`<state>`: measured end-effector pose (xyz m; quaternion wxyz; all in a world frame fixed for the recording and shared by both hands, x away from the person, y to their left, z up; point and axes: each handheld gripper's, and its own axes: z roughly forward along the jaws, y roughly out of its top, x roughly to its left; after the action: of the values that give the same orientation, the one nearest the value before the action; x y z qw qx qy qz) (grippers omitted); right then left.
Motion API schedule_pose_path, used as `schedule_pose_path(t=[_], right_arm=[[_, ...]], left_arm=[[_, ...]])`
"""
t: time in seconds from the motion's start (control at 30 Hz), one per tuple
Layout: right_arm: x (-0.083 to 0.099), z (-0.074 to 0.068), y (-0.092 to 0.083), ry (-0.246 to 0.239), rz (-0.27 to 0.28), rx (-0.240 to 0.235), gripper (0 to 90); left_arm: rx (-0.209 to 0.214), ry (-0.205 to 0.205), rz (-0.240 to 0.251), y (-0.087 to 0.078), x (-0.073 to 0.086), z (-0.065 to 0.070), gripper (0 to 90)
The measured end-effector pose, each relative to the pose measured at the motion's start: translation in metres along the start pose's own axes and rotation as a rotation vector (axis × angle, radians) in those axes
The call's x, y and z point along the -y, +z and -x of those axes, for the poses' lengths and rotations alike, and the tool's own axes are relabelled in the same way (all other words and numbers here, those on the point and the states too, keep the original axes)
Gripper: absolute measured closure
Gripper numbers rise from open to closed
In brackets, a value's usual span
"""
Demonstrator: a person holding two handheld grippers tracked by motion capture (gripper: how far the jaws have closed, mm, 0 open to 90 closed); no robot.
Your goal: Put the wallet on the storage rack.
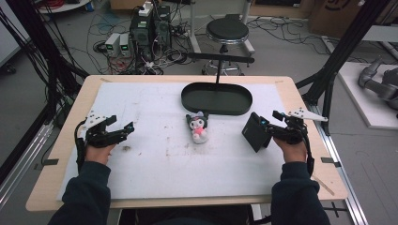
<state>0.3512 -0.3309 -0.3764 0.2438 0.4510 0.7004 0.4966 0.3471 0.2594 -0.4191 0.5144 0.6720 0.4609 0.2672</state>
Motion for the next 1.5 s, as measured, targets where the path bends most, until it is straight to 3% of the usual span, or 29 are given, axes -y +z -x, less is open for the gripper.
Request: schedule_pose_path(t=[0.03, 0.07, 0.1, 0.17, 0.2, 0.27, 0.4, 0.6, 0.73, 0.93, 1.13, 1.5], right_arm=[[0.0, -0.003, -0.003, -0.029, 0.002, 0.003, 22.3], [0.0, -0.003, -0.003, -0.029, 0.002, 0.003, 22.3], [0.002, -0.009, -0.005, -0.08, -0.014, 0.006, 20.7], [0.005, -0.013, -0.003, -0.115, -0.042, 0.01, 20.7], [0.005, -0.013, -0.003, -0.115, -0.042, 0.01, 20.7], [0.011, -0.016, 0.004, -0.125, -0.105, 0.011, 21.5], [0.019, -0.013, 0.011, -0.126, -0.175, 0.001, 38.1], [0.024, -0.011, 0.01, -0.114, -0.189, -0.02, 57.2], [0.023, -0.012, 0.007, -0.124, -0.173, -0.006, 75.5], [0.018, -0.012, 0.005, -0.105, -0.119, -0.016, 76.7], [-0.002, -0.015, 0.006, -0.101, -0.046, -0.017, 76.8], [-0.048, -0.022, 0.034, -0.153, -0.001, 0.005, 76.9]], left_arm=[[0.0, -0.001, 0.001, 0.0, 0.0, 0.0, 20.5], [0.0, -0.001, 0.003, 0.0, 0.0, 0.0, 20.5], [0.001, -0.002, 0.003, 0.0, 0.0, 0.0, 20.4], [0.002, -0.001, 0.002, 0.0, 0.0, 0.0, 20.4], [0.003, -0.002, 0.002, 0.0, 0.0, 0.0, 20.4], [0.003, 0.001, 0.003, 0.0, 0.0, 0.001, 20.5], [0.002, -0.001, 0.003, 0.0, 0.0, 0.0, 20.5], [0.003, -0.002, 0.001, 0.0, 0.0, 0.0, 20.5], [0.003, -0.002, -0.001, 0.0, 0.0, 0.001, 20.5], [0.001, 0.0, -0.004, 0.001, 0.0, 0.001, 20.5], [0.007, 0.007, -0.01, 0.001, 0.0, 0.001, 20.5], [0.008, 0.005, -0.004, 0.001, 0.0, 0.001, 20.5]])
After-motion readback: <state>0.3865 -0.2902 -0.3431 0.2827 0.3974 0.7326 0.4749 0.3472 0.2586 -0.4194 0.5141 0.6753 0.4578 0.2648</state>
